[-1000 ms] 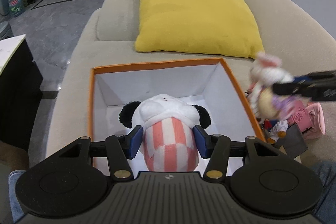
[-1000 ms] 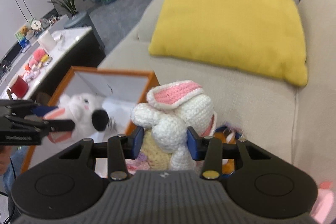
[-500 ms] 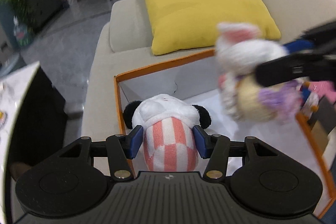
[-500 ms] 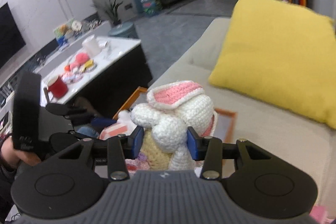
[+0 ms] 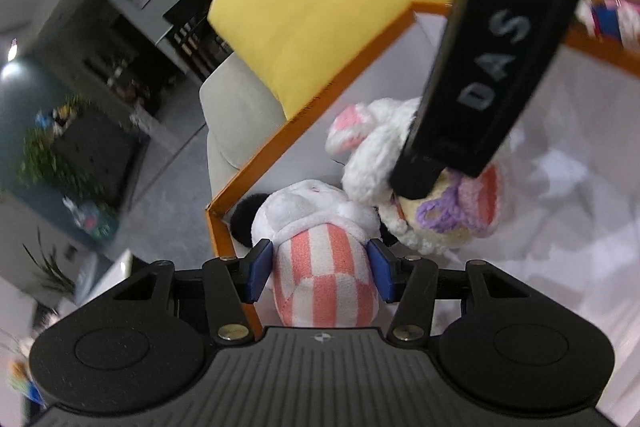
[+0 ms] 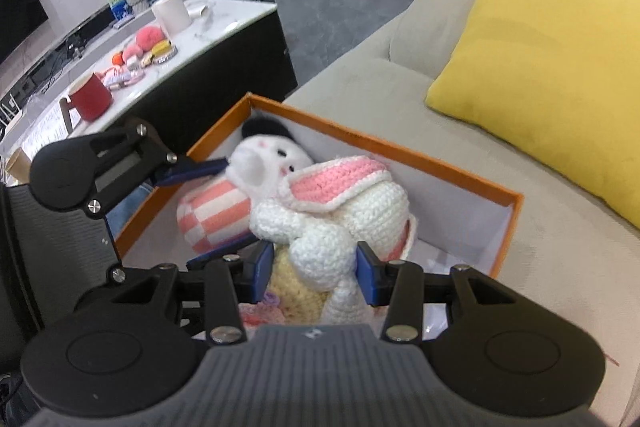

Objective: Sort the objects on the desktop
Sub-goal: 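Release the panda in the box while the right gripper places the bunny beside it, then withdraw both grippers from the box toward the remaining items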

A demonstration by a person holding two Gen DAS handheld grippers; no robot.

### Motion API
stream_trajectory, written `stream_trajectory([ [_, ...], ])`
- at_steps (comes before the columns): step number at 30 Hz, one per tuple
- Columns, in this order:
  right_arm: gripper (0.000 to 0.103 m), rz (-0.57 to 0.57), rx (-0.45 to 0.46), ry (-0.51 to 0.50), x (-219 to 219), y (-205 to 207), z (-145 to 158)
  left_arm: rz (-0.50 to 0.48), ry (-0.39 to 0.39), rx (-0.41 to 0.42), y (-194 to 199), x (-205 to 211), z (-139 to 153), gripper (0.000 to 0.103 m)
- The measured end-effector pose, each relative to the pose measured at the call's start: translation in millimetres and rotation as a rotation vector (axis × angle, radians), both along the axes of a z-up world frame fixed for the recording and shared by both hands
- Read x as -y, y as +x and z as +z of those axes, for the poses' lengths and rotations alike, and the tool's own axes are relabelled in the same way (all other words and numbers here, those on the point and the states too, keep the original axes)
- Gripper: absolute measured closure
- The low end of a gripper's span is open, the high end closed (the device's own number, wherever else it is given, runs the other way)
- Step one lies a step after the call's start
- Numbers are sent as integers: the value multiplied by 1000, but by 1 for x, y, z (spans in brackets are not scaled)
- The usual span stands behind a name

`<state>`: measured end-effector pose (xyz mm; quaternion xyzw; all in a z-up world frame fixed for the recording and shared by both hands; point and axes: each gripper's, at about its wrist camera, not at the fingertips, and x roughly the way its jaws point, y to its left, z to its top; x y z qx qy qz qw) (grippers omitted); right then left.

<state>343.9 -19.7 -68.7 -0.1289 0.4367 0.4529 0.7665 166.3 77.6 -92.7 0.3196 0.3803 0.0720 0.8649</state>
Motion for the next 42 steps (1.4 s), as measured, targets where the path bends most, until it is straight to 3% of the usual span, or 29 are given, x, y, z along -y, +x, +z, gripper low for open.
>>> stream_trajectory([
  [3,57,16,4,-21,-8,0,-10,-7,35,-28,6,3,-6,43],
  [8,57,31,-12,-64,-20,3,-25,-46,115,-140,19,10,-24,42],
  [17,56,43,-17,-114,-36,6,-30,-100,209,-216,15,13,-52,33],
  [27,52,41,-27,-114,-40,8,-33,-93,41,-214,10,-11,-50,21],
  [34,40,31,-7,-97,-35,3,-26,-102,29,-185,-5,-10,-30,21],
  [38,36,17,14,-59,-23,-3,-5,-95,-6,-164,-12,-6,-13,21],
  [42,36,-17,52,-8,3,-11,27,-86,-82,-120,-11,5,23,21],
])
